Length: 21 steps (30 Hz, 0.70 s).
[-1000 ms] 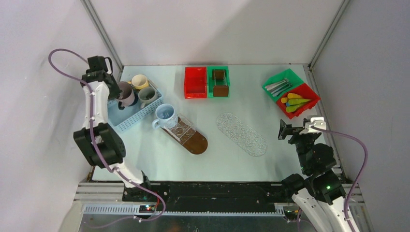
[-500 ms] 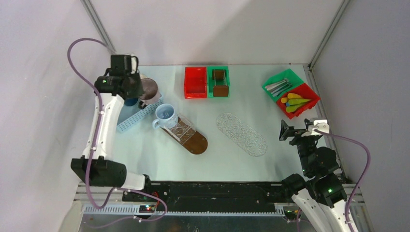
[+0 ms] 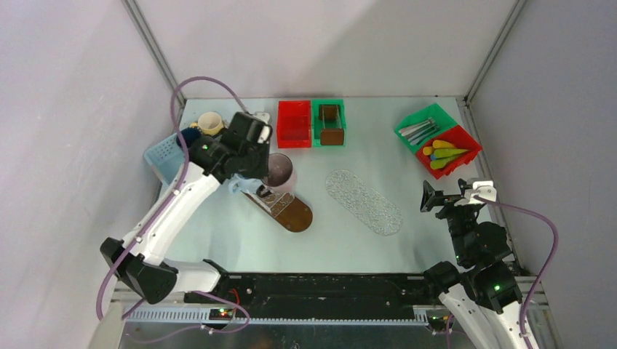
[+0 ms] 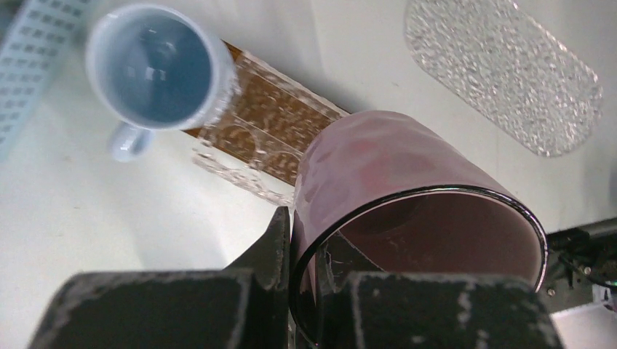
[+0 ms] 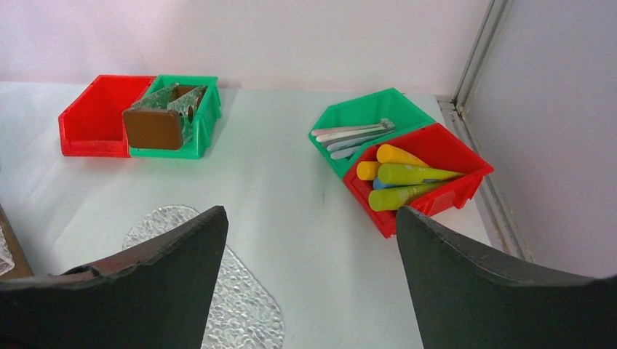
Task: Prepare toiletry sets of a toothbrush and toothpaste on the tray
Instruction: Pick up the cup from the storage box, then place the cup on the tray.
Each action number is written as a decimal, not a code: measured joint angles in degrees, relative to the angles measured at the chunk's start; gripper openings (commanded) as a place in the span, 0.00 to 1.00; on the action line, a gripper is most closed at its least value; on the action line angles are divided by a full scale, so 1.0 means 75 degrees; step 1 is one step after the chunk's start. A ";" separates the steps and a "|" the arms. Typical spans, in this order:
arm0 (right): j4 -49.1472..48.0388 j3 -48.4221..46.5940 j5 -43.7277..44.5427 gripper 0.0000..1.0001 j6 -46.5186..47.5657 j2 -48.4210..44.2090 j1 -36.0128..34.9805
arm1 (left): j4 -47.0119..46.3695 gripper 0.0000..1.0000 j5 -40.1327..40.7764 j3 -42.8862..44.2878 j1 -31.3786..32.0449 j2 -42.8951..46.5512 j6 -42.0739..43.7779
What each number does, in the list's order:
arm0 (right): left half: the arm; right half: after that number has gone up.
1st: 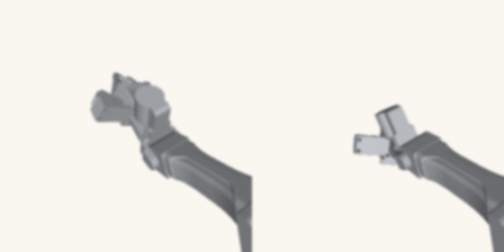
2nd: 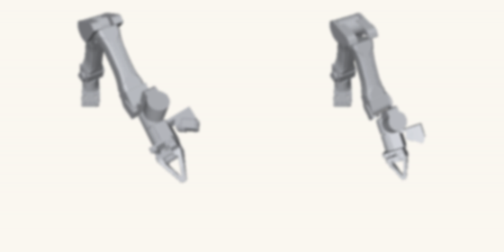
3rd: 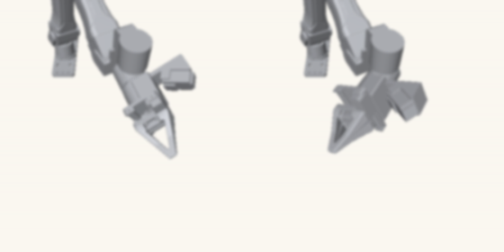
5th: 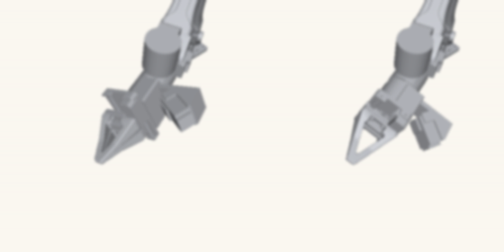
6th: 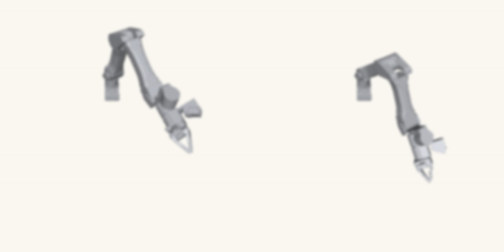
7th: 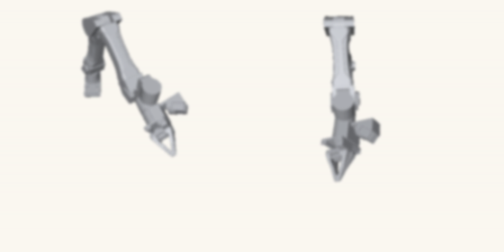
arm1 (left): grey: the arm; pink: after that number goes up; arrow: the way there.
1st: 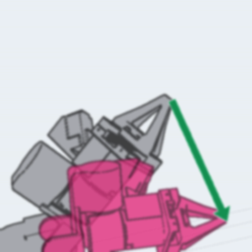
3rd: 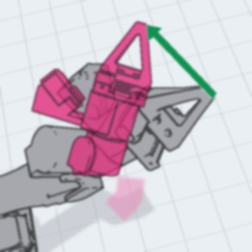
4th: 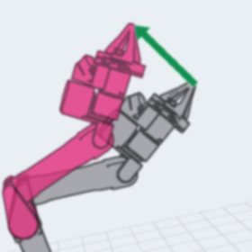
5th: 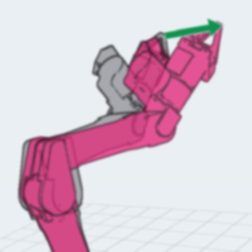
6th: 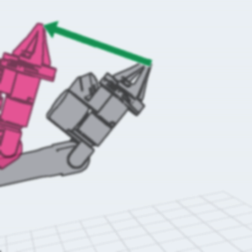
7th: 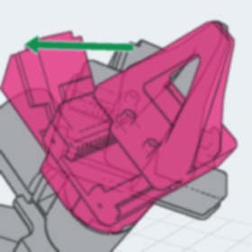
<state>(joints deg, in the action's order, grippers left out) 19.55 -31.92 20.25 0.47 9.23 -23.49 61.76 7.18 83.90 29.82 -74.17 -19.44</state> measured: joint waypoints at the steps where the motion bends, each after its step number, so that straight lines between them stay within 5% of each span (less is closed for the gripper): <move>1: 0.0000 0.0000 0.0003 0.88 0.0000 -0.0003 0.0000 | -0.0032 0.00 -0.0015 -0.0140 0.0227 0.0000 -0.0134; 9: 0.0003 0.0000 0.0009 0.87 0.0000 -0.0006 0.0000 | -0.0656 0.00 0.0023 -0.1309 0.1332 0.0012 -0.1020; 21: 0.0006 0.0000 0.0012 0.88 0.0000 -0.0006 0.0000 | -0.1728 0.00 0.0562 -0.2363 0.1883 -0.0423 -0.1684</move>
<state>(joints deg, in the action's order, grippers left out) 19.59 -31.92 20.34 0.47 9.19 -23.49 48.80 11.40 66.17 43.94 -77.34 -32.08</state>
